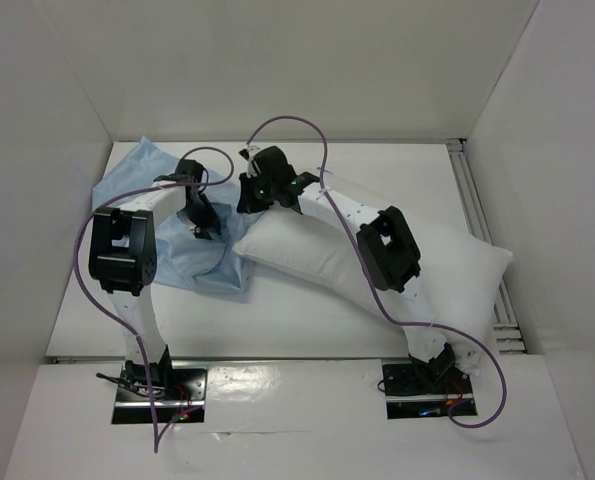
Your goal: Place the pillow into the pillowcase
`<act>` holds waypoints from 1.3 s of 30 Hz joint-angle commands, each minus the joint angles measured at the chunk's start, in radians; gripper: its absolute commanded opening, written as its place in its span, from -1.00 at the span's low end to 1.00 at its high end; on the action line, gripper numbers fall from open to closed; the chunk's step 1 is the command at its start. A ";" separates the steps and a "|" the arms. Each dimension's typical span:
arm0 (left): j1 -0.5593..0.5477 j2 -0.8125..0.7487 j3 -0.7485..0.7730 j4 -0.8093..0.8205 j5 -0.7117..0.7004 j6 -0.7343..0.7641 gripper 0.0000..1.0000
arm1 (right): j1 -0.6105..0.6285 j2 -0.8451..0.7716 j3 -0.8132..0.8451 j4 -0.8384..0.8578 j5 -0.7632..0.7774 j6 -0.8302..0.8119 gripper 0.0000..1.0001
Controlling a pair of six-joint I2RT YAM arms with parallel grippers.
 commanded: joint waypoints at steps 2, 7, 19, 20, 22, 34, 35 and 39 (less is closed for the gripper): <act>-0.002 -0.018 0.016 -0.016 -0.057 -0.015 -0.74 | -0.003 -0.046 0.030 0.036 0.004 0.004 -1.00; -0.002 -0.078 0.082 -0.115 -0.135 0.069 -1.00 | -0.024 -0.065 0.021 0.036 0.004 0.004 -1.00; 0.065 -0.288 0.406 -0.319 -0.188 0.232 -1.00 | -0.146 -0.128 -0.180 0.221 0.003 0.209 -1.00; 0.065 -0.314 0.432 -0.319 -0.170 0.244 -1.00 | -0.146 -0.128 -0.160 0.202 0.004 0.209 -1.00; 0.065 -0.334 0.443 -0.310 -0.129 0.266 -1.00 | -0.146 -0.117 -0.140 0.173 0.004 0.197 -0.97; 0.074 -0.420 0.425 -0.310 0.083 0.287 -1.00 | -0.063 -0.445 -0.082 -0.100 0.275 0.047 0.80; 0.074 -0.420 0.415 -0.310 0.092 0.287 -1.00 | -0.052 -0.467 -0.082 -0.131 0.306 0.047 0.82; 0.074 -0.430 0.405 -0.322 0.112 0.287 -1.00 | -0.032 -0.504 -0.050 -0.428 0.550 0.042 0.90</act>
